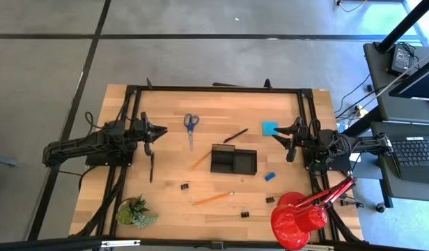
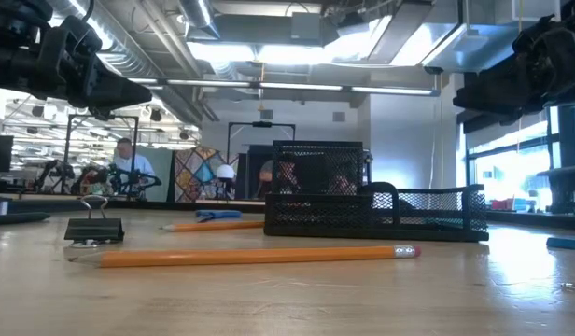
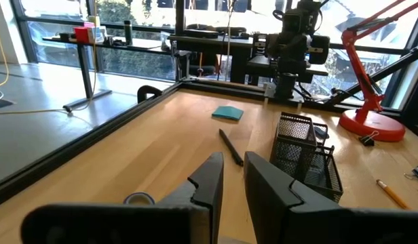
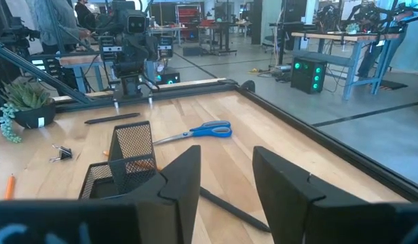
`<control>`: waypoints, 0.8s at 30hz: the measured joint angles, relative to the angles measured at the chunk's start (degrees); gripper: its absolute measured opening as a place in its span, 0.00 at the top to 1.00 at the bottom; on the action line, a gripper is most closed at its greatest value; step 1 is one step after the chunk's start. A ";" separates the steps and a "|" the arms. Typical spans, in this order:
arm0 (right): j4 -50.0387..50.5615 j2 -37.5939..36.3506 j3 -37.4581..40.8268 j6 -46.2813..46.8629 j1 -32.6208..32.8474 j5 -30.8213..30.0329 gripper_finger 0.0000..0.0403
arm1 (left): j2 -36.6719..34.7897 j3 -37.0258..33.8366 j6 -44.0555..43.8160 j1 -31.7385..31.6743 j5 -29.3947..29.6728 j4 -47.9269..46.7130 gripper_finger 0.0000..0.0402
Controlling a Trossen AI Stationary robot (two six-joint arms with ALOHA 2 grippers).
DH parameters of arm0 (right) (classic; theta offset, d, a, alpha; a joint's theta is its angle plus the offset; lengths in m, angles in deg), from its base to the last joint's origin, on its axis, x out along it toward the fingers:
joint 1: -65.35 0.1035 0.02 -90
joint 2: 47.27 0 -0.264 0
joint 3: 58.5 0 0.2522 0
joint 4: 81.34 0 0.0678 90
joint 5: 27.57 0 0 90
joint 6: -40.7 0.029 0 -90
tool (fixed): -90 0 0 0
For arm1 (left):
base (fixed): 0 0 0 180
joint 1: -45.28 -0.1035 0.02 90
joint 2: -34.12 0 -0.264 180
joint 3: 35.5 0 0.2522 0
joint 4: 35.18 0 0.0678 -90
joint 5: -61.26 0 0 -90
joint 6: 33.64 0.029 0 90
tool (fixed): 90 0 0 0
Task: Pick and place office supplies into organizer
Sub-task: Put the left black pen into the black desk organizer
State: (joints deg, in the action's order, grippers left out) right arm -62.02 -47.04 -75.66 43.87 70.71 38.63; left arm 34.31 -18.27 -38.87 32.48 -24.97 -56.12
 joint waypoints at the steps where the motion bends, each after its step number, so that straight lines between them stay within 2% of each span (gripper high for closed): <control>1: 0.00 0.00 0.00 -0.44 0.00 0.01 0.66 | 0.02 0.02 0.00 0.00 0.00 0.00 0.86; 10: 0.00 0.00 0.00 -0.82 -0.02 -0.02 0.66 | 0.00 0.02 0.00 0.00 2.90 0.04 0.86; 18: 0.00 0.02 0.00 -2.25 -0.01 0.00 0.66 | 0.01 0.00 0.00 0.00 8.01 0.56 0.86; 24: 0.00 0.01 -0.01 -2.35 -0.01 0.01 0.64 | 0.02 0.00 0.66 0.00 8.57 0.57 0.86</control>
State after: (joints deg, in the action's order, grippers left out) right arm -62.02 -47.03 -75.67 41.52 70.70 38.64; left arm 34.32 -18.27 -38.22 32.48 -16.40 -55.55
